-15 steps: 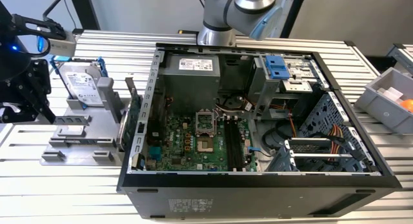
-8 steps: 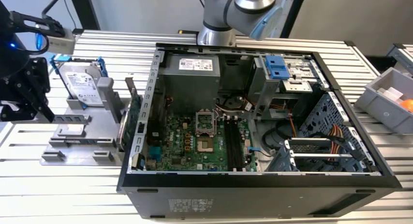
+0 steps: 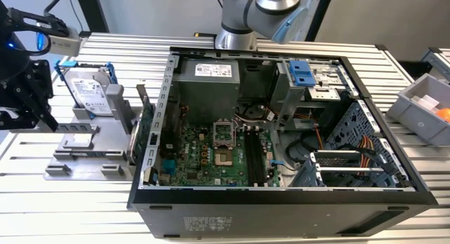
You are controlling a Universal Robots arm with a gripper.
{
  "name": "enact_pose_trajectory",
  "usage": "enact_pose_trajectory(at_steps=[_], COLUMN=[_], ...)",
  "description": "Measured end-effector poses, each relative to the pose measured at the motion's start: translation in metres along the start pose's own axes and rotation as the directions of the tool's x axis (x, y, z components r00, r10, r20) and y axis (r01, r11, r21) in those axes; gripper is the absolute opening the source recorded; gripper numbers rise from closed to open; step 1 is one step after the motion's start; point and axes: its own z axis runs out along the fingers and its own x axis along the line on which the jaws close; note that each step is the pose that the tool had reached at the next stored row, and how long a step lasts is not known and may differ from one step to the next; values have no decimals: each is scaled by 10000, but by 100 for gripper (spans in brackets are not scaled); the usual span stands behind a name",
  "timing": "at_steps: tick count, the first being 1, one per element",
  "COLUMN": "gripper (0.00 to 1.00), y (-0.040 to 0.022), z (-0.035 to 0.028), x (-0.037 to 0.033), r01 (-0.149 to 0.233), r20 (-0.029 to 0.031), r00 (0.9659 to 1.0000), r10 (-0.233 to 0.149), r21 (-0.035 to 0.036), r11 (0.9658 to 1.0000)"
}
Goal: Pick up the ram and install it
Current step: 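Pick up the ram and move it above insertion slot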
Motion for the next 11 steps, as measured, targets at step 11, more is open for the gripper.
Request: enact_pose_trajectory(at_steps=[11], gripper=[0], y=[1], z=[-9], x=[0], r01=[0], r20=[3], r00=[10000], r10=[0], r21=[-3], r11=[10000])
